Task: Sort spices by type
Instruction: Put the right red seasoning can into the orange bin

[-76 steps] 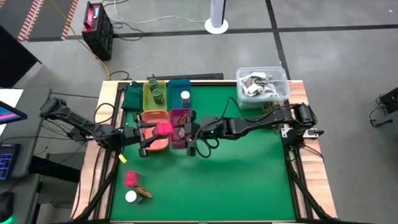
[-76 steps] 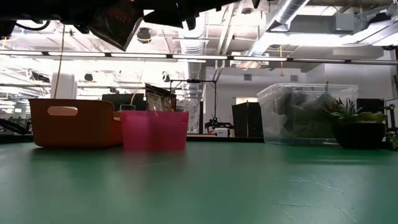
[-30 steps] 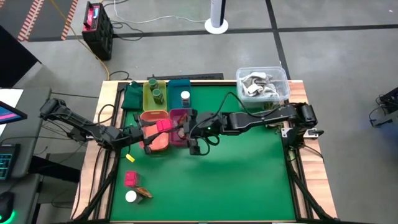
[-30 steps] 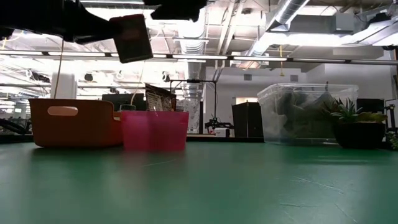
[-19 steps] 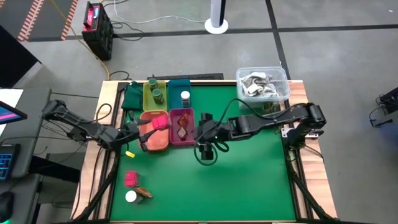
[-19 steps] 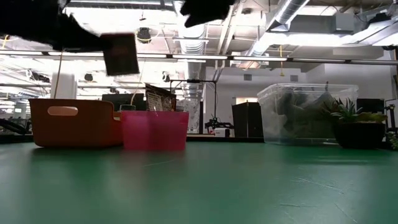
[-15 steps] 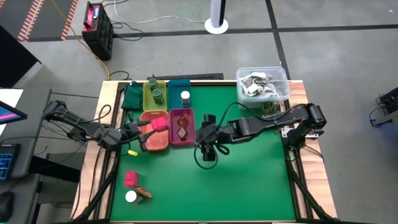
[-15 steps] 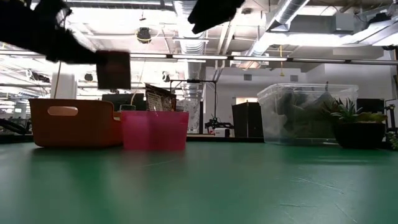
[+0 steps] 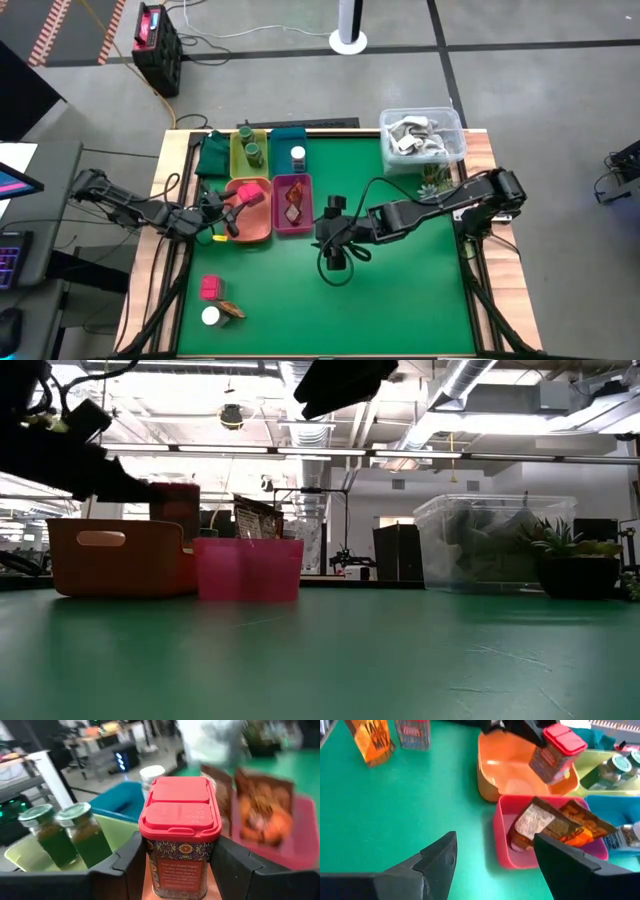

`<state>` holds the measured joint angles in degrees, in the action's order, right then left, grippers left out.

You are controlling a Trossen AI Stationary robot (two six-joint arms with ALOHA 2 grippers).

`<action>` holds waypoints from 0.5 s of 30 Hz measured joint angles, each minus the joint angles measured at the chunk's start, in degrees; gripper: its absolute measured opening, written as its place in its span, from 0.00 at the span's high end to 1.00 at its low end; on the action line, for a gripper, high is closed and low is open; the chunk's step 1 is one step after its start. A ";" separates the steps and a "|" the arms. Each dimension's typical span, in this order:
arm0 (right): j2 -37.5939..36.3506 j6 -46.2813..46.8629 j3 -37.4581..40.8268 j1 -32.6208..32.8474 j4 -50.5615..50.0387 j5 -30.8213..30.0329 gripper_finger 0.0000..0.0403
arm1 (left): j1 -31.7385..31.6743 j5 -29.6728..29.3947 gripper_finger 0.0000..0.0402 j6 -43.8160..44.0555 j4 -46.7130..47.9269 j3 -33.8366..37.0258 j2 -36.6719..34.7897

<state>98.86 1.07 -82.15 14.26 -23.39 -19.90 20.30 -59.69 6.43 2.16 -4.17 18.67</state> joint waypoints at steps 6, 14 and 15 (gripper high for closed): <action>-0.01 0.43 1.22 -0.52 1.71 0.02 0.28 | -3.63 1.16 0.56 1.81 -0.50 1.30 -0.69; -0.03 0.43 1.23 -0.46 2.86 0.22 0.28 | -4.98 3.99 0.56 6.06 -0.13 0.24 -0.69; -0.03 0.44 1.23 -0.46 2.85 0.22 0.28 | -4.86 4.47 0.56 6.07 1.16 -0.74 -0.65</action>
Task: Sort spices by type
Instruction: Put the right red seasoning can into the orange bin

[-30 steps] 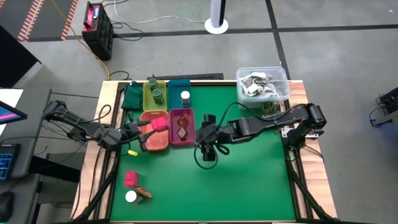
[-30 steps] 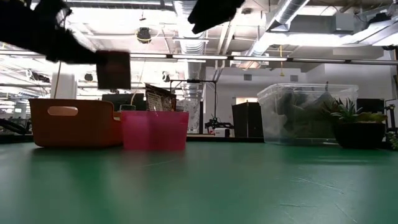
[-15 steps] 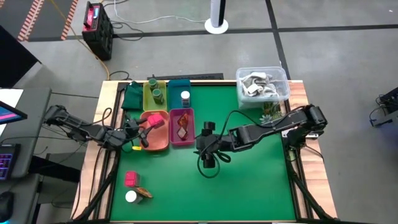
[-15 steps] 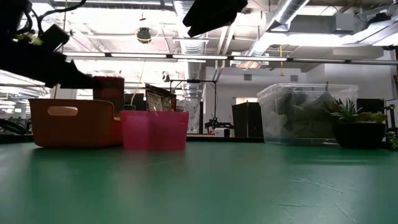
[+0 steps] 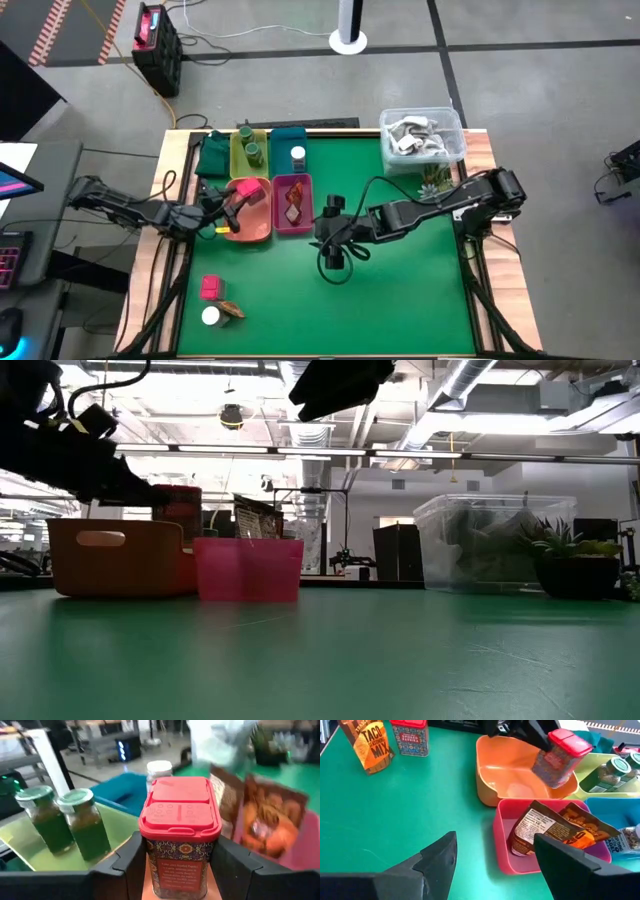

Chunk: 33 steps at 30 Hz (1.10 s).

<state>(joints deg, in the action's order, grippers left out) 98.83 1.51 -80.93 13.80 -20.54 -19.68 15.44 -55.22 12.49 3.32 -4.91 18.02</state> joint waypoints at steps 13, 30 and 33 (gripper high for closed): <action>0.02 0.43 0.00 1.31 -0.20 0.07 0.28 | 0.27 5.29 0.56 13.18 22.55 -7.58 -0.07; 0.02 1.10 0.00 1.18 0.41 0.07 0.28 | 0.29 8.50 0.51 14.64 24.29 -7.14 4.90; 0.02 1.10 0.00 1.18 0.40 0.07 0.28 | 0.29 8.48 0.50 14.64 23.79 -7.14 6.63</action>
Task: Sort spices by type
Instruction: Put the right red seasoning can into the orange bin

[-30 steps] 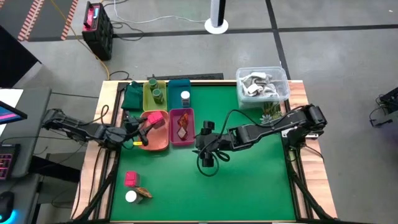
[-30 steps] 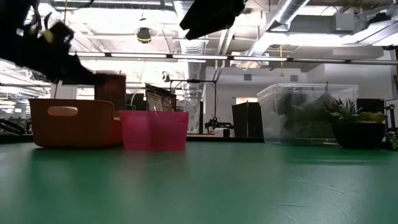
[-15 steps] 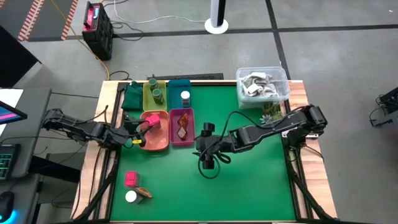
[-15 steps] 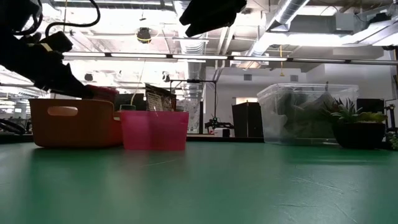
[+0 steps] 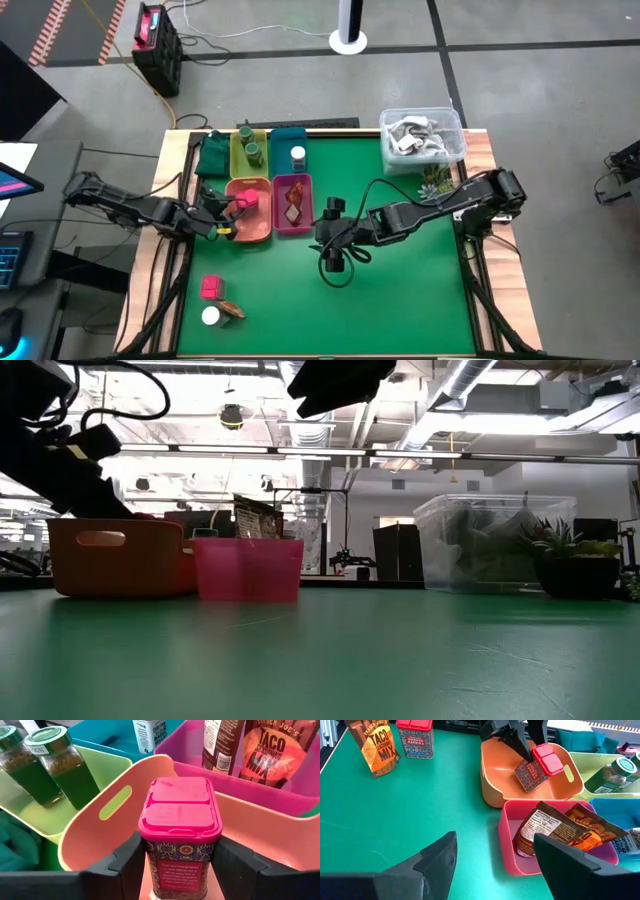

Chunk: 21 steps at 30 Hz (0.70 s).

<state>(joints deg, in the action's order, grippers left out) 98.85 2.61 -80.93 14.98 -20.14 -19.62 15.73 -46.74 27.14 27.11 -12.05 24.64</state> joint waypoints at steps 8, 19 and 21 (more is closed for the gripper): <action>0.00 0.00 0.00 0.00 -0.11 0.00 0.28 | 0.00 -1.56 0.50 0.11 -1.09 0.00 1.73; 0.00 0.00 0.00 0.00 -0.15 0.00 0.28 | 0.00 -3.09 0.37 1.31 -1.13 -0.02 1.71; 0.00 0.00 0.00 0.00 -0.15 -0.01 0.28 | 0.00 -3.10 0.31 1.94 -1.13 -0.02 1.71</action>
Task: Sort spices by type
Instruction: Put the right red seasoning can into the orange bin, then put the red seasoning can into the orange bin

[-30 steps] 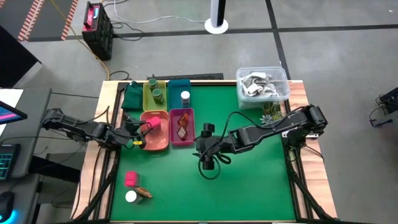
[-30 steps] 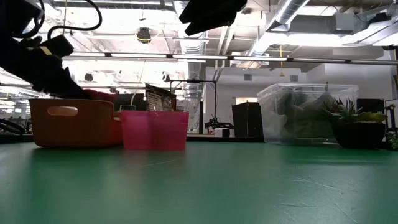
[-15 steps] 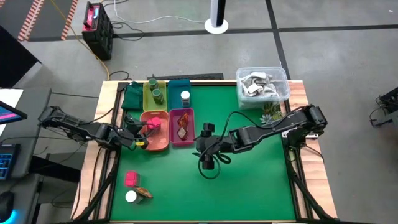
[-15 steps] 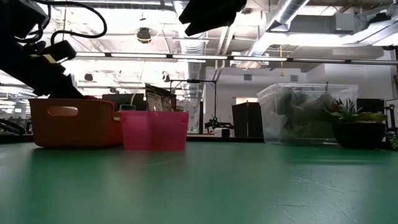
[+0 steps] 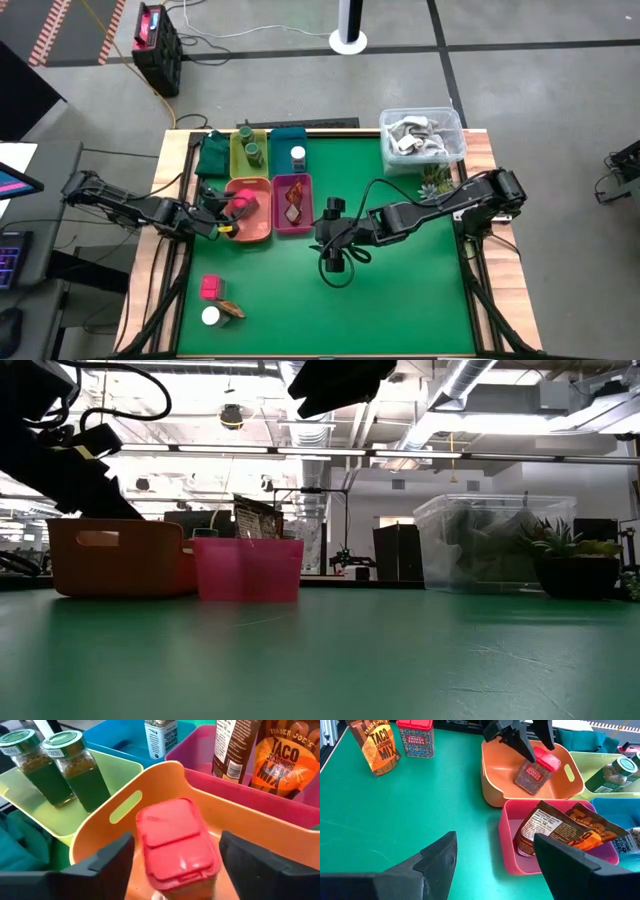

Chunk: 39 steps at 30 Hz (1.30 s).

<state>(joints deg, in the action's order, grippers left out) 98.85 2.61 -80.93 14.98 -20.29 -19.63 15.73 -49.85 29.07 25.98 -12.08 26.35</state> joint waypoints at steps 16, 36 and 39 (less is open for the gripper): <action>0.00 0.22 0.66 -0.17 -2.70 -0.01 0.28 | 1.20 -2.13 0.21 -5.21 -0.16 -8.80 0.00; -1.03 1.44 0.72 1.52 -18.99 -14.46 0.28 | 13.56 16.27 0.21 5.82 20.48 -36.35 24.45; -1.07 0.55 0.72 1.50 -19.33 -12.44 0.28 | 14.71 21.10 0.21 4.20 21.71 -39.01 28.09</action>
<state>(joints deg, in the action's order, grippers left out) 97.78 3.16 -80.20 16.48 -39.62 -32.07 30.43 -28.74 33.28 47.69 -51.09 54.44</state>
